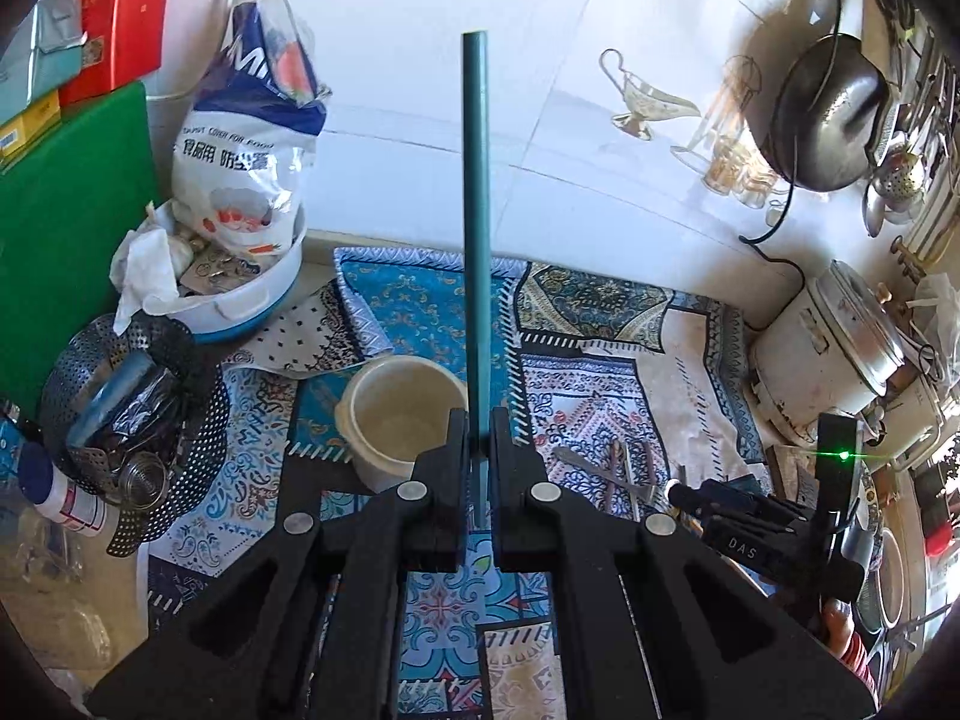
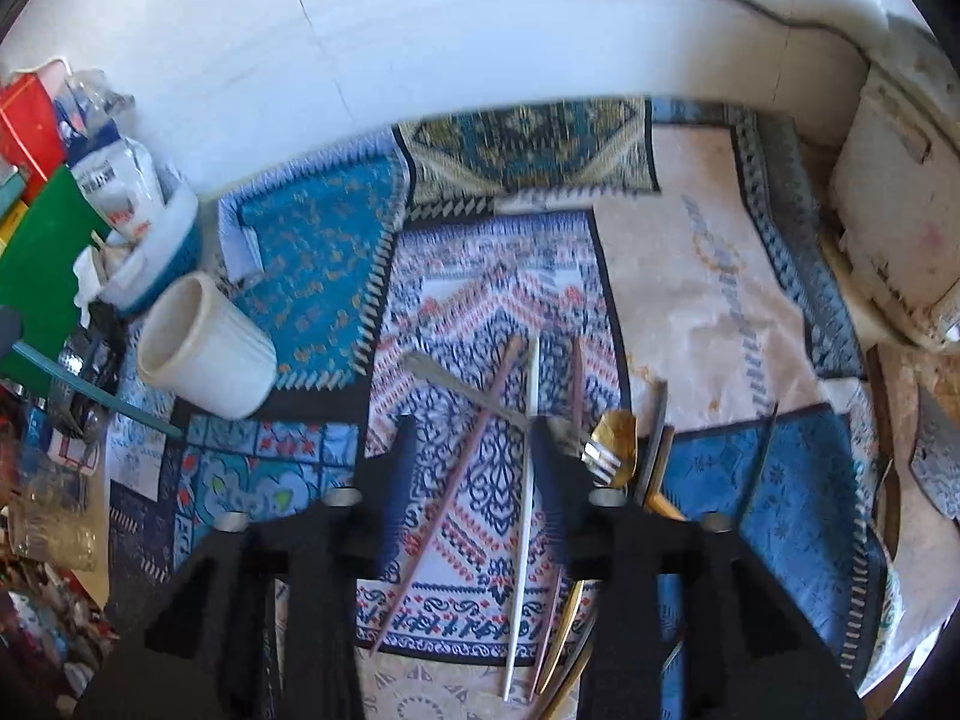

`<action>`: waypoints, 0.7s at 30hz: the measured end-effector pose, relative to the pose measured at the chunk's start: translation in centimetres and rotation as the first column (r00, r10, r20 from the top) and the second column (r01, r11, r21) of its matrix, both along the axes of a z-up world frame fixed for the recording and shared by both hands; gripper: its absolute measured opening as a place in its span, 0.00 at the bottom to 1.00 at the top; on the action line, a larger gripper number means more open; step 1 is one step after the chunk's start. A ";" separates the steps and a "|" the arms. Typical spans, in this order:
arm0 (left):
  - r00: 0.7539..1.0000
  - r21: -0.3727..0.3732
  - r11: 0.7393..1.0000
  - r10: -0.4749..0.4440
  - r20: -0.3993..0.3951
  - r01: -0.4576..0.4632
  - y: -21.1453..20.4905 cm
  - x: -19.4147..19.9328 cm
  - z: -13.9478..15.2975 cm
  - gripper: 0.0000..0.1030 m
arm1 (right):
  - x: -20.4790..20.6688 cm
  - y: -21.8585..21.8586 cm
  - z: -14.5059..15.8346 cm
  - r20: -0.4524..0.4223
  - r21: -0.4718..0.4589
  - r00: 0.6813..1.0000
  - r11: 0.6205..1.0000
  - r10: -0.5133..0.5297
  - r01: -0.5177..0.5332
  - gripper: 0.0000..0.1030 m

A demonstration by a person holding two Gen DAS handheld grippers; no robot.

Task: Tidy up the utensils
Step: 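Lift the silver fork with right tool and carry it toward the white cup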

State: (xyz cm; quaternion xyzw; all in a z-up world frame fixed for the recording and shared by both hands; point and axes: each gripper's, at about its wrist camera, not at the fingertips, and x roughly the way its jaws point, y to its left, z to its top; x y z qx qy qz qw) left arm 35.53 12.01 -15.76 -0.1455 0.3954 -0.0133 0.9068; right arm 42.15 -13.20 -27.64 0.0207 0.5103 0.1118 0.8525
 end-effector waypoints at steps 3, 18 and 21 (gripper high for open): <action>1.000 0.006 1.000 0.005 -0.026 -0.005 0.5 0.1 -0.9 0.04 | 1.0 0.5 -2.0 -0.047 -0.054 0.997 0.996 0.064 -0.066 0.47; 0.995 -0.013 0.998 0.058 -0.076 -0.059 0.6 0.2 -3.3 0.04 | 6.7 1.3 -6.7 -0.232 -0.253 0.929 0.904 0.288 -0.343 0.41; 0.995 -0.016 0.998 0.063 -0.078 -0.065 0.4 0.2 -3.3 0.04 | 6.5 1.7 -6.7 -0.221 -0.293 0.923 0.881 0.315 -0.371 0.33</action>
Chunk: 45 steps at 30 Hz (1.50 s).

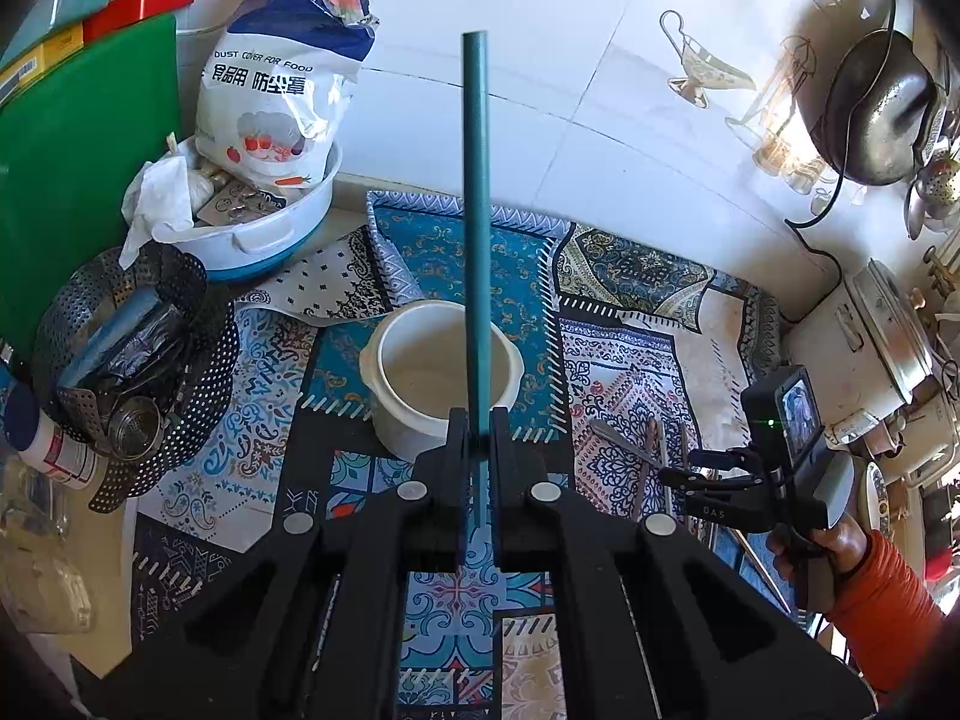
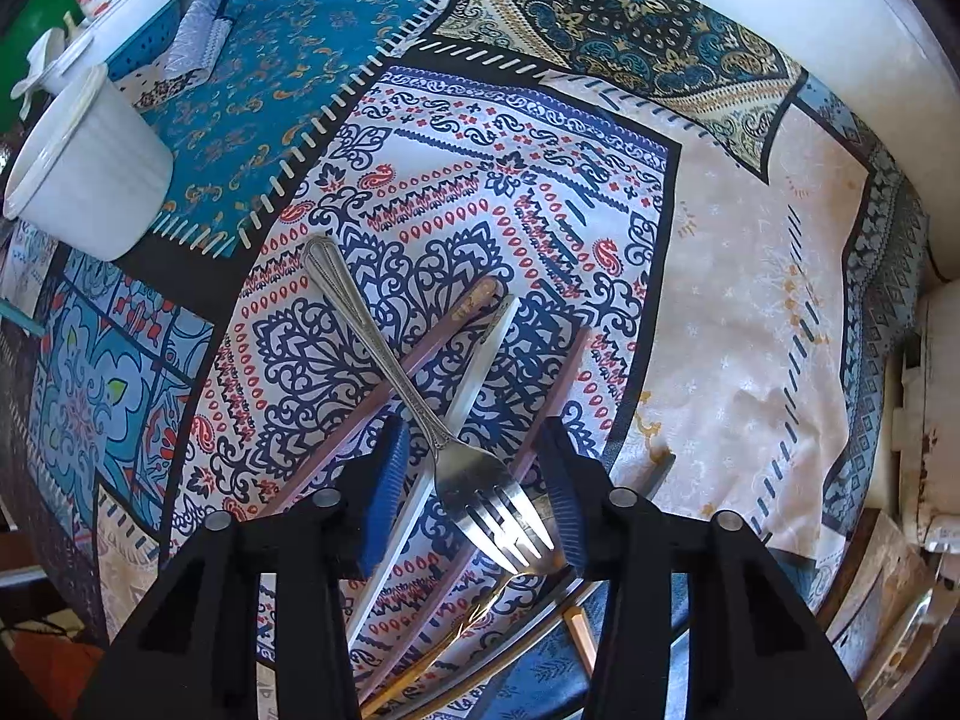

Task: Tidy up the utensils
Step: 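Lift the silver fork with right tool and carry it toward the white cup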

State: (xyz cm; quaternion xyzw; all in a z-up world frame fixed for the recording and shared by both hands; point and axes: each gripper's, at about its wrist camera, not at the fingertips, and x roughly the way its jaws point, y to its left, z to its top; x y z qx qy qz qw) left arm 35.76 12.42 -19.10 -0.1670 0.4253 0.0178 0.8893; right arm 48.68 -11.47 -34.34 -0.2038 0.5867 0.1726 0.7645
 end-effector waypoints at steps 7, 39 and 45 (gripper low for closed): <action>1.000 0.005 1.000 -0.006 0.016 0.006 -0.7 -0.1 0.5 0.04 | -0.5 1.2 -0.4 -0.022 -0.023 0.999 0.998 0.050 -0.051 0.22; 0.998 0.006 1.000 -0.021 0.051 0.021 -0.8 -1.4 2.1 0.04 | -9.2 -1.0 1.0 -0.141 0.043 0.990 0.999 0.008 -0.002 0.08; 0.998 -0.009 0.999 -0.031 0.047 0.031 -0.9 -1.4 1.8 0.04 | -10.7 -1.5 0.3 -0.153 -0.026 0.988 0.999 0.030 -0.034 0.08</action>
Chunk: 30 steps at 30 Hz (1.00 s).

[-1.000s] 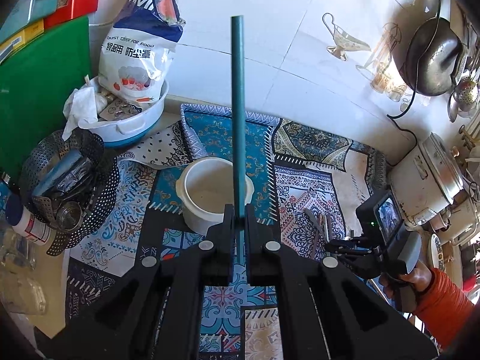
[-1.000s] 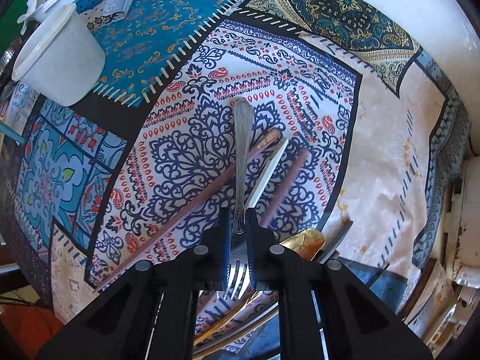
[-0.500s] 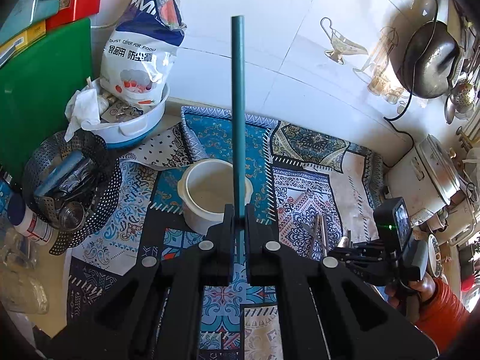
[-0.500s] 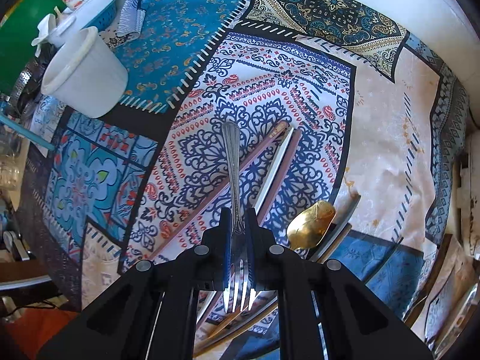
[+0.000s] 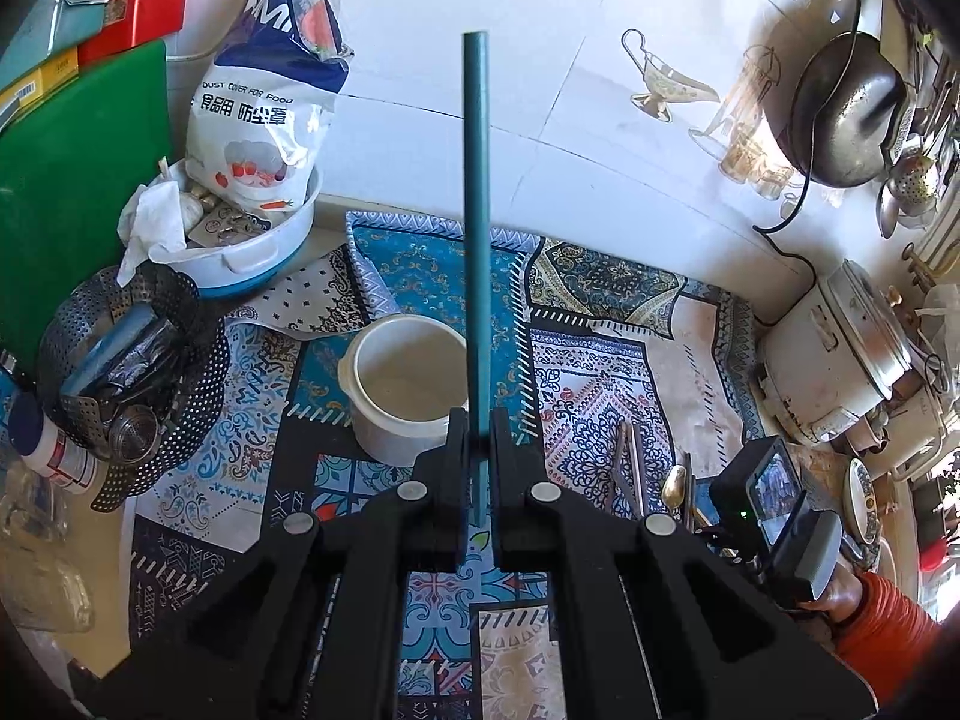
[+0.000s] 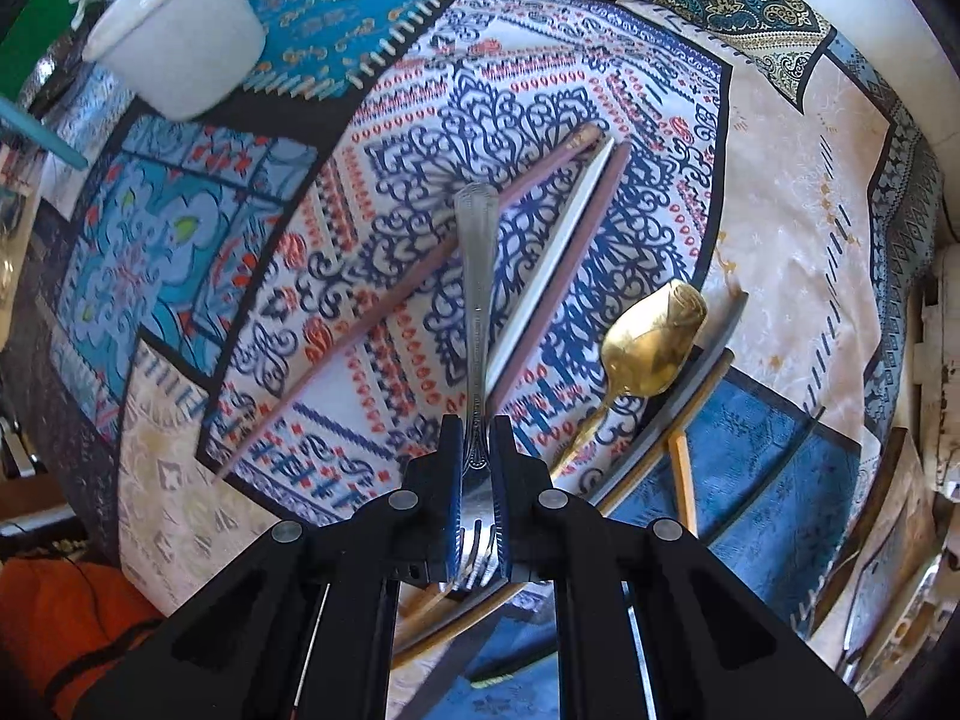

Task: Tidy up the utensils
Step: 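Lift the silver fork with right tool and carry it toward the white cup, then lower the fork into the white cup with right tool while left tool drops the teal chopstick in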

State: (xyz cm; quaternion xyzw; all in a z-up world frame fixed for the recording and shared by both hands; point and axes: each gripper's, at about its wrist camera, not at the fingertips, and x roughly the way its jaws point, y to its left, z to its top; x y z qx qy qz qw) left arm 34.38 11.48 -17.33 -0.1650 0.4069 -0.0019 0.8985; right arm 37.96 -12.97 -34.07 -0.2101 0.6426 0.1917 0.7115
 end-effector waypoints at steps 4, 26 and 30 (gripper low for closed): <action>1.000 -0.008 1.000 -0.004 -0.001 0.004 0.0 0.0 -0.2 0.04 | 0.6 -0.4 -0.9 -0.023 0.007 1.000 1.000 -0.010 0.010 0.08; 1.000 0.028 1.000 0.002 0.016 -0.002 0.9 -0.3 0.9 0.04 | 2.6 -1.6 6.3 0.153 0.188 0.979 0.977 -0.134 0.104 0.05; 1.000 0.042 0.999 -0.005 0.027 0.004 1.0 -0.1 1.3 0.04 | 2.2 -0.4 9.4 0.215 0.251 0.965 0.963 -0.153 0.097 0.05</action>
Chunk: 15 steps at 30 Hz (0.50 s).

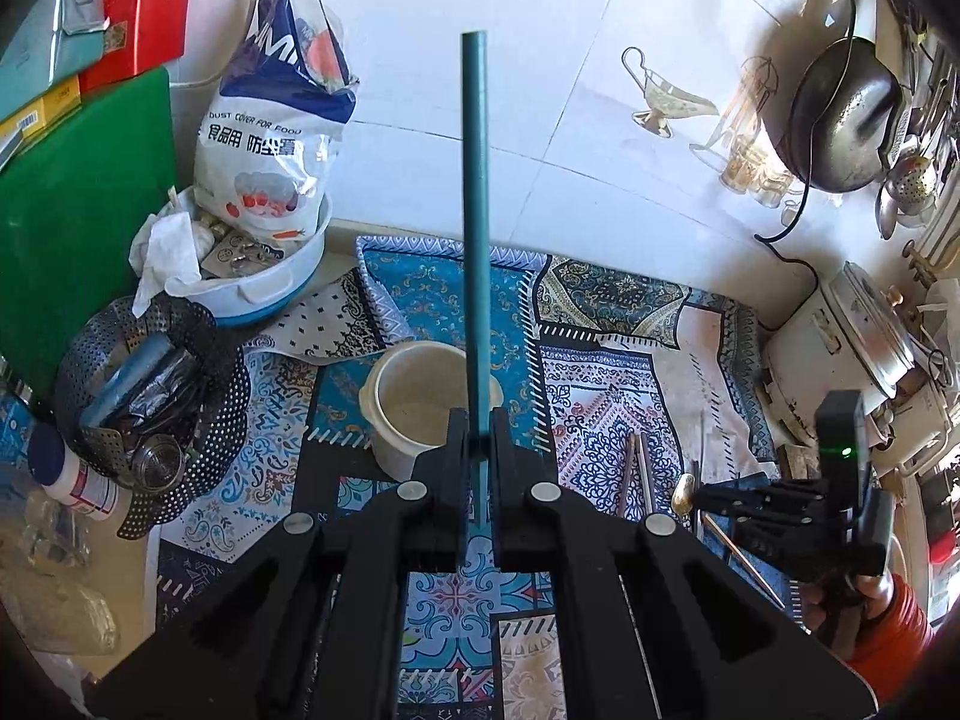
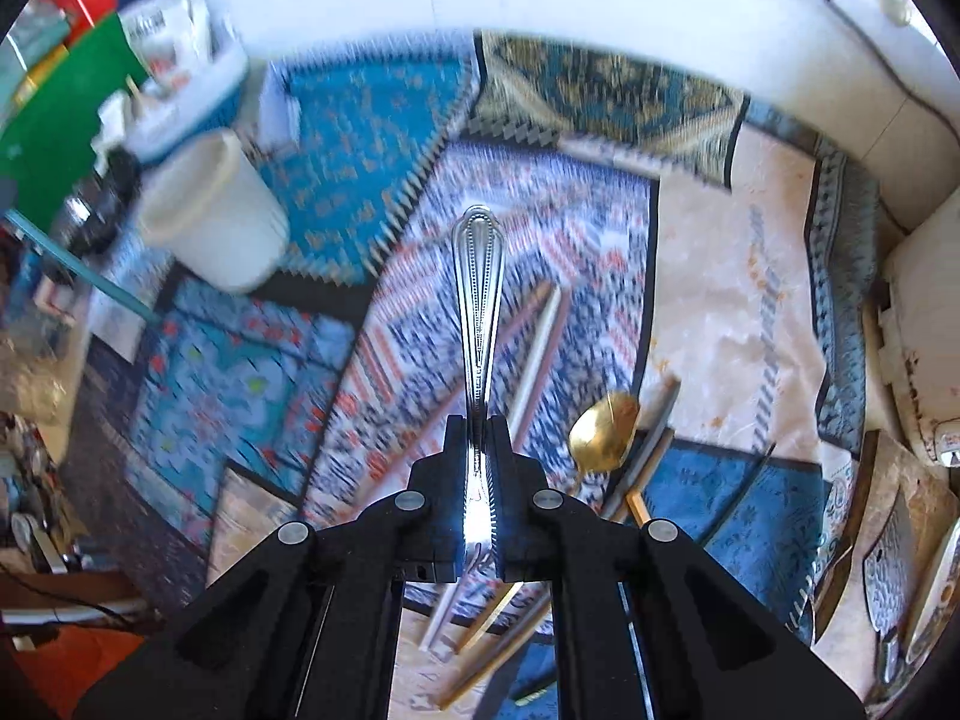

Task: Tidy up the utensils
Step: 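Lower the fork into the white cup with right tool while left tool drops the teal chopstick in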

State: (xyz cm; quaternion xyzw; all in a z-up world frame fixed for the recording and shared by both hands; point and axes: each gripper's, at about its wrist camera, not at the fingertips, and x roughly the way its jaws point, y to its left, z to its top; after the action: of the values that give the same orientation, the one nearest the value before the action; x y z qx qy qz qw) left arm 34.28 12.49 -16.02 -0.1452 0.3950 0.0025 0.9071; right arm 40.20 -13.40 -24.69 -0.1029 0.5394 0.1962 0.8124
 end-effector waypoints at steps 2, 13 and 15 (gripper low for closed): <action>1.000 0.007 1.000 -0.002 0.006 0.002 0.1 0.1 0.3 0.04 | 0.5 1.5 1.2 0.029 0.025 1.000 1.000 0.005 -0.006 0.05; 0.998 0.068 0.998 -0.005 0.056 0.001 1.5 1.8 2.3 0.04 | 2.4 8.5 6.7 0.193 0.201 0.979 0.975 0.058 -0.097 0.05; 0.998 0.077 0.997 -0.005 0.062 0.001 1.9 2.2 2.5 0.04 | 3.0 9.8 7.3 0.213 0.225 0.975 0.968 0.062 -0.110 0.05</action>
State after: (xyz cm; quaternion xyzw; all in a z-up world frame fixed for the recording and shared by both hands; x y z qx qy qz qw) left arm 36.50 14.35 -13.50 -0.1097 0.3663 0.0118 0.9239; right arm 43.17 -3.63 -17.34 -0.0489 0.4208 0.2824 0.8607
